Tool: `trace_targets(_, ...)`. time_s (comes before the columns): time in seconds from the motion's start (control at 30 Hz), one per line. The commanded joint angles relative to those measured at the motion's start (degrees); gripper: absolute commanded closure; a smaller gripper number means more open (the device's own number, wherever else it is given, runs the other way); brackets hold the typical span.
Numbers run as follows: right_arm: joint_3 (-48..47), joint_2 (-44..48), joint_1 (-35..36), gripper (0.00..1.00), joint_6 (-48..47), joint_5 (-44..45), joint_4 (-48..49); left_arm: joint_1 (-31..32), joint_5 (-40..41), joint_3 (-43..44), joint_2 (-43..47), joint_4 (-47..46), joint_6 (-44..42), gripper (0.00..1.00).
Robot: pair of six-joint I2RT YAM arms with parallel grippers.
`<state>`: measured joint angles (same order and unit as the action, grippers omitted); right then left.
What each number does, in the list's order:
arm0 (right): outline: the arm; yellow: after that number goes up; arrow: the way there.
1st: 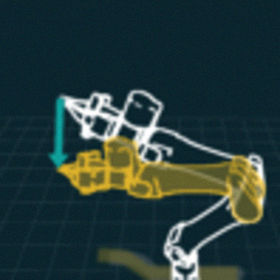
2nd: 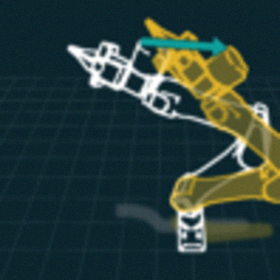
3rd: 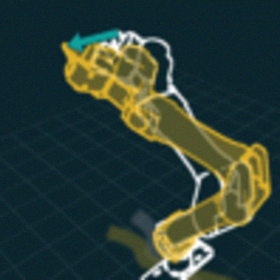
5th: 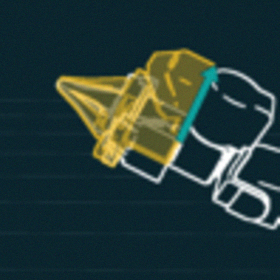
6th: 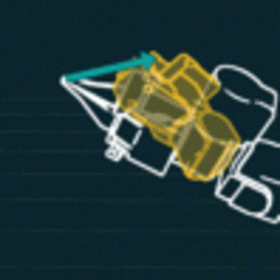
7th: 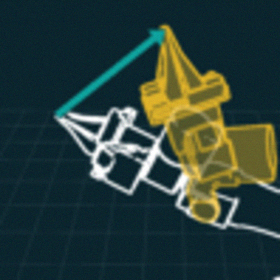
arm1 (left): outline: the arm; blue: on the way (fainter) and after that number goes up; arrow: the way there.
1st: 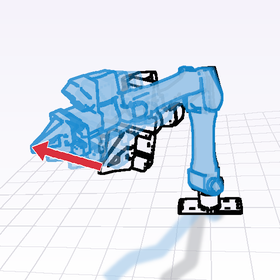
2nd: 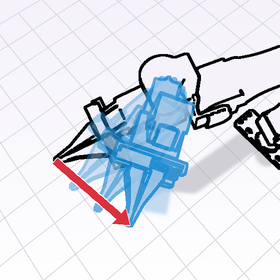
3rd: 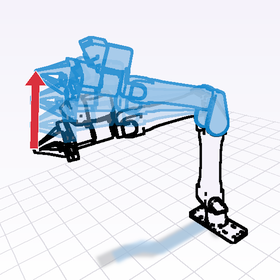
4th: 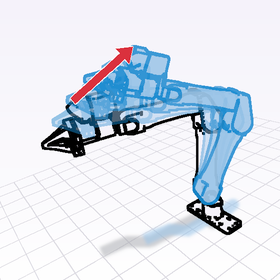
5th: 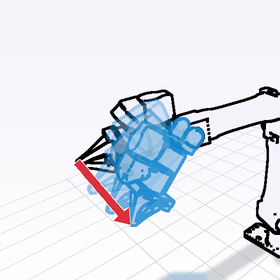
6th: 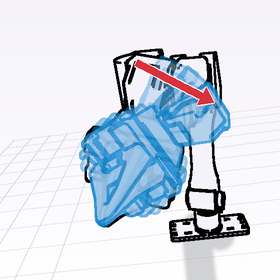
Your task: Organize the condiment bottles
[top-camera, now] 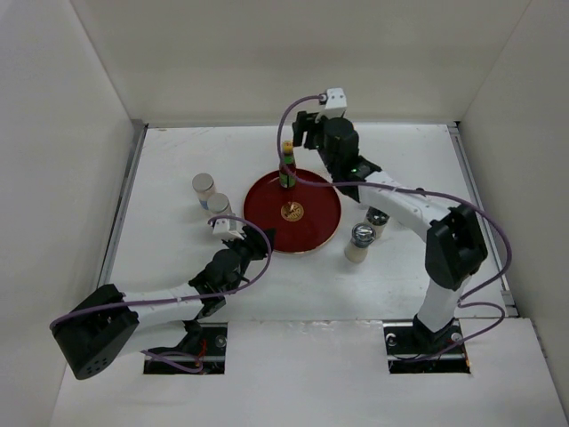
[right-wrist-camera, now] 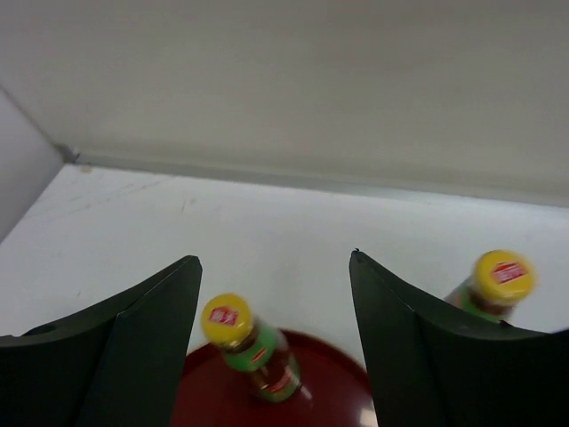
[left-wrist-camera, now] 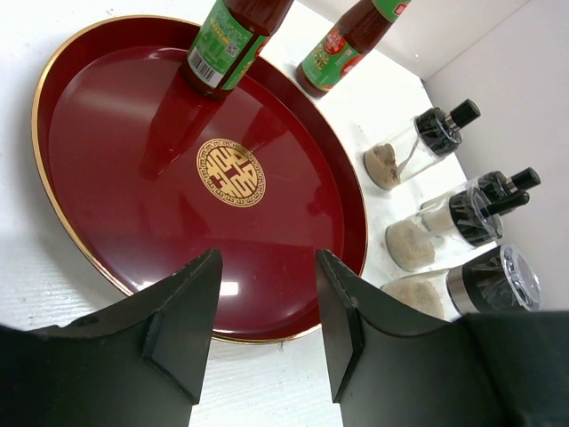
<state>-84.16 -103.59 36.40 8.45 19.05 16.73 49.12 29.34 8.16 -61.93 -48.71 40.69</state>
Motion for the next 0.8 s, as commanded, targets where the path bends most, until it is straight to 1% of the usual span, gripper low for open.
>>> trace_targets(0.0, 1.28, 3.49, -5.59, 0.26, 0.61, 1.34, 3.75, -0.48, -0.16, -1.05, 1.03, -3.15, 0.53, 0.55)
trace_targets(0.1, 0.32, 1.56, -9.19, 0.25, -0.45, 4.5, 1.47, -0.48, -0.16, -1.04, 1.11, -3.15, 0.53, 0.55)
trace_targets(0.17, -1.17, -0.29, -11.04, 0.24, -0.8, 4.77, -0.46, -0.56, 0.1, -1.04, 1.11, -3.15, 0.45, 0.53)
trace_targets(0.3, -4.6, -4.24, -12.8, 0.2, -2.9, 2.67, -2.84, -1.0, 0.19, -1.31, 1.2, -3.15, 0.53, 0.52)
trace_targets(0.47, -6.28, -7.32, -13.25, 0.21, -2.74, -0.59, -3.28, -1.18, 0.01, -1.22, 0.24, -3.41, 0.53, 0.51)
trace_targets(0.67, -7.07, -10.57, -13.33, 0.29, -2.38, 0.81, -2.14, -1.27, -0.16, -1.13, -0.12, -3.5, 0.53, 0.51)
trace_targets(0.7, -7.07, -10.75, -13.51, 0.32, -2.38, 0.9, -1.88, -1.27, -0.16, -1.13, -0.12, -3.5, 0.53, 0.51)
trace_targets(0.77, -6.46, -10.67, -13.6, 0.41, -2.65, 0.99, -0.31, -1.27, -0.16, -1.13, 0.06, -3.5, 0.53, 0.51)
